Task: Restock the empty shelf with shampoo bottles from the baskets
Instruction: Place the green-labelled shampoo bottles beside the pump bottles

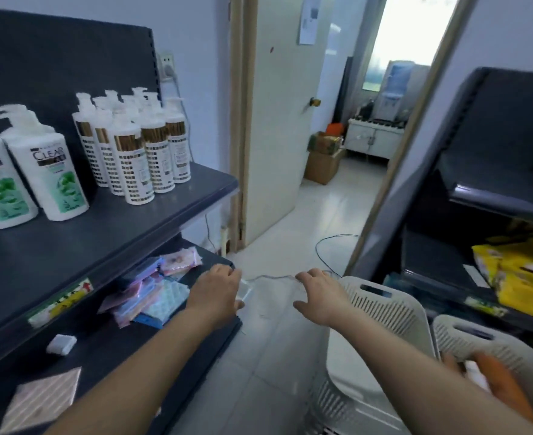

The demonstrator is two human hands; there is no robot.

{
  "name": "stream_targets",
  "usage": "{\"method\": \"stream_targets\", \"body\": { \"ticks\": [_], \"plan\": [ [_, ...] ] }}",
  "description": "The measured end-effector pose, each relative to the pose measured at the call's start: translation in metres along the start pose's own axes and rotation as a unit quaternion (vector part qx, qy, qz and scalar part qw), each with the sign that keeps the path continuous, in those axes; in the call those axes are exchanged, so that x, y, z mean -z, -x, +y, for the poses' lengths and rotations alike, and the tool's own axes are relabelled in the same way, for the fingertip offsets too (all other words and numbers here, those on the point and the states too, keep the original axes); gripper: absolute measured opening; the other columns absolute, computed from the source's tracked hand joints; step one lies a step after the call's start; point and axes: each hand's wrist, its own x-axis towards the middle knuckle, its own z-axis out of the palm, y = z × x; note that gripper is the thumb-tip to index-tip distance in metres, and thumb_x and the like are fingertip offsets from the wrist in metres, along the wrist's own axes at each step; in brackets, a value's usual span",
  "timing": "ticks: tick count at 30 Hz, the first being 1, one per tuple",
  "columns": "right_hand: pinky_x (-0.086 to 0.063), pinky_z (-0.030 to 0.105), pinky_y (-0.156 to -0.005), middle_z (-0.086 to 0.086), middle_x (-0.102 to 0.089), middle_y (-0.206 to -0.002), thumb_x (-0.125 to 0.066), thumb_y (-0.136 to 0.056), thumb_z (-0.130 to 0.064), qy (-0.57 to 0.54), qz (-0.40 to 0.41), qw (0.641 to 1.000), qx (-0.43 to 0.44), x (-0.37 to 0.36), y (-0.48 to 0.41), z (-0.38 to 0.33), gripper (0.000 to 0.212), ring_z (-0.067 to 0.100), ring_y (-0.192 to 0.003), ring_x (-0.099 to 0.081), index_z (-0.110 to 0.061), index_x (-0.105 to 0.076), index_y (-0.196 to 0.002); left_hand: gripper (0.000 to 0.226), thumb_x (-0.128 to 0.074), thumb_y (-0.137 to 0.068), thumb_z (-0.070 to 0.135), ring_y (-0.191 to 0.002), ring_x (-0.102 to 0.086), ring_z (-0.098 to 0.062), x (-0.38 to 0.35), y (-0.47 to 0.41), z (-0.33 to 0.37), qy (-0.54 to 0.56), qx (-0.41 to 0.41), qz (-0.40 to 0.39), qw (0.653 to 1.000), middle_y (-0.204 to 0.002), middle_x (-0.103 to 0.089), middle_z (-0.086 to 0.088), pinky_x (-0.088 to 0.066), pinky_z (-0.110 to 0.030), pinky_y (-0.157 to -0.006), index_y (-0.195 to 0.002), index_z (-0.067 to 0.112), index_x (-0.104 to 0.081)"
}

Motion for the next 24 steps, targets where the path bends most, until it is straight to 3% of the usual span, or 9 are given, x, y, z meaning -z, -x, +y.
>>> {"method": "stream_targets", "body": {
  "ticks": [8, 15, 20, 24],
  "plan": [
    [-0.043, 0.039, -0.103, 0.006, -0.051, -0.135, -0.064, -0.087, -0.043, -0.040, 0.004, 0.991, -0.128, -0.014, 0.096, 0.129, 0.060, 0.026, -0.126, -0.047, -0.017, -0.047, -0.139, 0.054, -0.063, -0.088, 0.042, -0.125, -0.044, -0.025, -0.038, -0.015, 0.149, 0.025, -0.112, -0.052, 0.992, -0.132, -0.050, -0.005, -0.041, -0.037, -0.098, -0.131, 0.014, -0.047],
    [-0.041, 0.043, -0.105, 0.008, -0.051, -0.136, -0.064, -0.085, -0.044, -0.044, -0.041, 0.975, -0.212, -0.028, 0.179, 0.243, 0.064, 0.028, -0.127, -0.047, -0.019, -0.044, -0.141, 0.051, -0.060, -0.088, 0.044, -0.122, -0.045, -0.025, -0.074, -0.013, 0.286, 0.021, -0.188, -0.095, 0.977, -0.129, -0.051, -0.004, -0.040, -0.037, -0.096, -0.128, 0.015, -0.047],
    [-0.046, 0.043, -0.097, 0.013, -0.053, -0.131, -0.053, -0.090, -0.033, -0.068, -0.034, 0.962, -0.262, -0.042, 0.220, 0.307, 0.044, 0.034, -0.121, -0.053, -0.018, -0.045, -0.130, 0.054, -0.054, -0.089, 0.048, -0.119, -0.049, -0.023, -0.098, -0.012, 0.363, -0.014, -0.228, -0.091, 0.969, -0.125, -0.056, -0.001, -0.040, -0.040, -0.099, -0.133, 0.018, -0.047],
    [-0.042, 0.044, -0.104, 0.011, -0.041, -0.149, -0.055, -0.089, -0.041, -0.101, -0.063, 0.943, -0.312, -0.059, 0.243, 0.338, 0.068, 0.033, -0.125, -0.051, -0.019, -0.032, -0.149, 0.045, -0.057, -0.090, 0.037, -0.121, -0.048, -0.026, -0.119, -0.012, 0.410, 0.022, -0.253, -0.145, 0.956, -0.124, -0.054, -0.009, -0.040, -0.038, -0.096, -0.126, 0.011, -0.049]
  ]
}}
